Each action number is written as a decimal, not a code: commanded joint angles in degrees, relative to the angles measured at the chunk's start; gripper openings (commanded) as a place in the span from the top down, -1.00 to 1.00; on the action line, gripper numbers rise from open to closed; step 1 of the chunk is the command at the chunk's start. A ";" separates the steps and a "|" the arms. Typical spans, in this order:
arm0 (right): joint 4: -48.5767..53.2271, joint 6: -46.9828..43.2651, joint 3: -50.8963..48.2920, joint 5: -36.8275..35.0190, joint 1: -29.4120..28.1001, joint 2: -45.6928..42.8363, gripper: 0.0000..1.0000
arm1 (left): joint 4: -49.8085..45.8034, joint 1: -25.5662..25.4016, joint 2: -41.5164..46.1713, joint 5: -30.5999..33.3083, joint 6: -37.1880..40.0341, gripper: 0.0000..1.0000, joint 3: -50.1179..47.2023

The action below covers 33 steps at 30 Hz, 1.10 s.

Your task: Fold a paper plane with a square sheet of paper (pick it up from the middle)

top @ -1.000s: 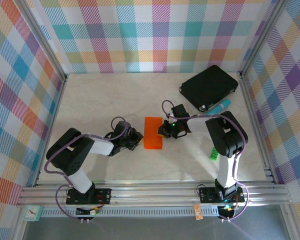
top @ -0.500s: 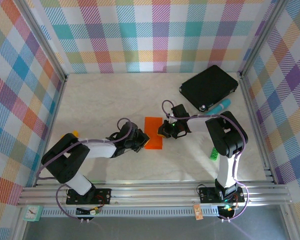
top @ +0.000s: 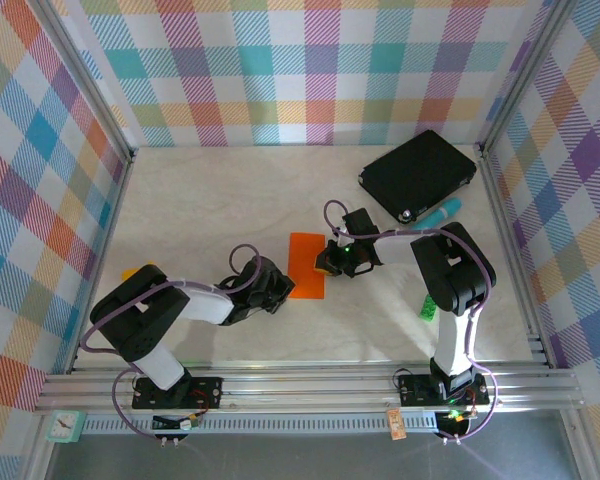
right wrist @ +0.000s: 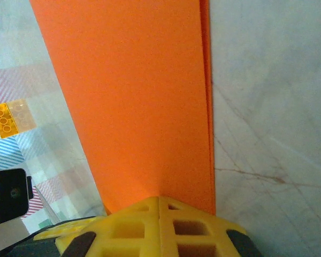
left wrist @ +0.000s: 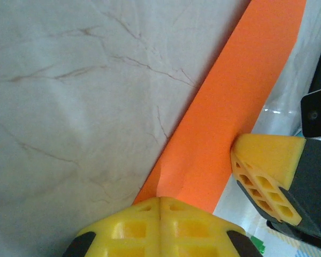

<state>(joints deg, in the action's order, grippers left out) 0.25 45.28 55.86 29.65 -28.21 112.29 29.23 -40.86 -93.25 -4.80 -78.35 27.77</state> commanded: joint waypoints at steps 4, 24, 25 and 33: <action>18.50 1.48 -7.34 -22.51 0.78 12.97 1.00 | -7.56 -0.05 3.07 6.56 -3.73 1.00 -4.48; 18.90 1.19 -6.75 -22.44 0.79 13.06 1.00 | -5.20 -0.82 0.77 -0.60 4.60 1.00 5.30; 18.86 1.16 -6.81 -22.38 0.80 13.10 1.00 | -4.50 -0.89 -0.15 -0.53 4.08 1.00 4.81; 19.00 -1.22 -6.03 -21.25 0.79 11.79 1.00 | -4.95 2.16 0.66 2.82 -0.40 1.00 -2.66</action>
<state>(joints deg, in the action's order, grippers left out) 0.30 45.32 55.90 29.67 -28.21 112.31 27.81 -40.49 -93.32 -3.79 -76.75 28.71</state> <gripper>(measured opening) 0.063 0.049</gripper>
